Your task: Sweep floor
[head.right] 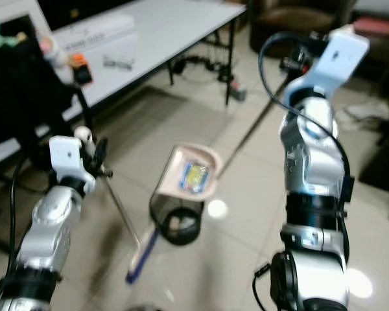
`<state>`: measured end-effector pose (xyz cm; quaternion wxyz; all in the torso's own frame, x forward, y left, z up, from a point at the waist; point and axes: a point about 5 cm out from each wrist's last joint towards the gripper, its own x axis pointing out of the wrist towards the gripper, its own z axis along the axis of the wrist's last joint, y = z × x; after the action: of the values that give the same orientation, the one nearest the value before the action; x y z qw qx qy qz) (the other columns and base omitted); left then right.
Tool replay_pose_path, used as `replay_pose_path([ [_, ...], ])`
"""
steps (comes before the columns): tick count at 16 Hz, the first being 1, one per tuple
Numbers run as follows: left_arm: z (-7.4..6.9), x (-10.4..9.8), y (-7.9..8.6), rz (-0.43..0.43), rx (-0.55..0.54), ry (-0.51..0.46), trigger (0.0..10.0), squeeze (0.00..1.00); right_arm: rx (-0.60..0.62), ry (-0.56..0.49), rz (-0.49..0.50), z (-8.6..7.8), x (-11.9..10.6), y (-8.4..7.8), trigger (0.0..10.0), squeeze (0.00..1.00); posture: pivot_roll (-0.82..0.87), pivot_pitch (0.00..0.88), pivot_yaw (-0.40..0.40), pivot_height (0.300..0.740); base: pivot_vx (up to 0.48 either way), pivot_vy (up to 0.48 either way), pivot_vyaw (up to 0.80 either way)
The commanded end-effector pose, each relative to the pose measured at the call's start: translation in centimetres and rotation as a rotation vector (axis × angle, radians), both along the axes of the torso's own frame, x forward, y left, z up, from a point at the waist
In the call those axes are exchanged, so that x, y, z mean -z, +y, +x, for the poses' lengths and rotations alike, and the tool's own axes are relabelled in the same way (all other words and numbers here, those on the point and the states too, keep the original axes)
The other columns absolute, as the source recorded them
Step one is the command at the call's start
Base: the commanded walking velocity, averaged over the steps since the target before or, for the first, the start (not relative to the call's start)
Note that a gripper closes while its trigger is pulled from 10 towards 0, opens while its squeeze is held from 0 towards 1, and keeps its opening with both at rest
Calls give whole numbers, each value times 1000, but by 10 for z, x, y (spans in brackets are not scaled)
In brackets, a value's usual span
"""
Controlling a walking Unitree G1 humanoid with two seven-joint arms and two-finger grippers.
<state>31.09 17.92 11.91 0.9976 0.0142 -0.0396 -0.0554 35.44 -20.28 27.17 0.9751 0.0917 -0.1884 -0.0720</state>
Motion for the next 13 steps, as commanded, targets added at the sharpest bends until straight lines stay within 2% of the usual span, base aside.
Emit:
replay_pose_path([
  [1,1,-9,-1,3,4,-48,10000,0,13,-70,-15,-4,-10,-3,10000,0,-24,0,78,740,0,0,0],
  [4,1,-9,-1,7,1,-46,10000,0,-21,-92,-68,-2,-7,8,10000,0,-24,0,79,740,0,0,0],
  [5,1,-8,0,8,-1,-45,10000,0,-65,-123,-105,-2,-6,20,10000,0,-22,0,78,740,0,0,0],
  [6,1,-8,0,8,-2,-45,10000,0,-79,-132,-117,-3,-6,24,10000,0,-22,0,78,740,0,0,0],
  [8,1,-8,1,11,-6,-42,10000,0,-158,-127,-215,0,6,47,10000,0,-15,0,73,740,0,0,0],
  [11,2,-8,1,15,-7,-41,10000,0,-226,-133,-289,-2,15,67,10000,0,-14,0,74,740,0,0,0],
  [13,3,-8,1,16,-4,-41,10000,0,-313,-175,-404,-8,24,91,10000,0,-15,0,77,740,0,0,0],
])
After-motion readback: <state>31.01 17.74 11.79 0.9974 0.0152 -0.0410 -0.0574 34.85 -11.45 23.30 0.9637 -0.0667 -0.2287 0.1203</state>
